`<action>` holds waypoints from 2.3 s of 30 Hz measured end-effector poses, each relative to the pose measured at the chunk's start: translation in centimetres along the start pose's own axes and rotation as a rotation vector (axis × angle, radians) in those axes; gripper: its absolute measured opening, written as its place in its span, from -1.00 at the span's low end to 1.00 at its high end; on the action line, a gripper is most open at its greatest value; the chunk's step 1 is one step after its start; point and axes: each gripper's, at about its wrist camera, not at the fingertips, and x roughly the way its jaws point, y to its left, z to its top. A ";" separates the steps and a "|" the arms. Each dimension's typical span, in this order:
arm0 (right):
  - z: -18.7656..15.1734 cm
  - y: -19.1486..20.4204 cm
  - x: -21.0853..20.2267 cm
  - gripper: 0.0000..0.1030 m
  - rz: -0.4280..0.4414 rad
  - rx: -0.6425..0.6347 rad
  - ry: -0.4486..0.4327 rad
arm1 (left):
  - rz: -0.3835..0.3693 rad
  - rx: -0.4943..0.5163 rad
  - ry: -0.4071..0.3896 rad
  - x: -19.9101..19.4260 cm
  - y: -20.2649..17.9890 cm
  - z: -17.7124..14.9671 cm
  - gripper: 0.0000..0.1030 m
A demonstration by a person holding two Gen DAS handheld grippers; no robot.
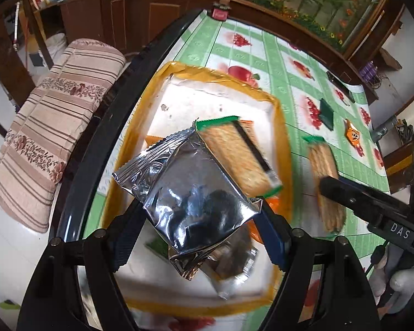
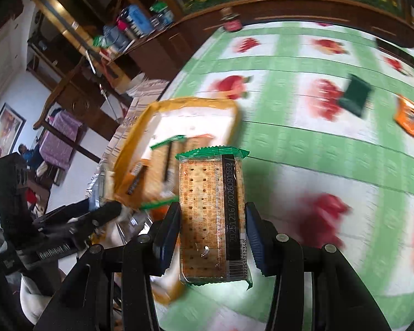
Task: Organize snacks
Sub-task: 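Carry the cracker pack and silver foil bag over the tray with both grippers, then open both grippers to drop the cracker pack and foil bag in the tray, then withdraw both grippers toward the orange bag and dark green bar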
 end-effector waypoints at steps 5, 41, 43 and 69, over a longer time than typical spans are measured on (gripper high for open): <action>2.3 2.7 3.8 -0.09 -0.022 -0.001 0.018 | -0.030 0.043 0.034 2.0 0.9 2.1 0.52; 1.2 3.1 0.7 0.02 0.040 0.032 -0.058 | -0.071 -0.049 0.026 -1.2 1.5 1.0 0.57; 0.1 2.5 -0.2 0.02 0.043 0.036 -0.058 | -0.095 -0.082 0.011 -1.8 1.6 0.3 0.57; -5.9 -5.5 -13.4 0.08 -0.019 0.104 -0.240 | -0.035 0.107 -0.334 -14.3 -13.4 -1.2 1.00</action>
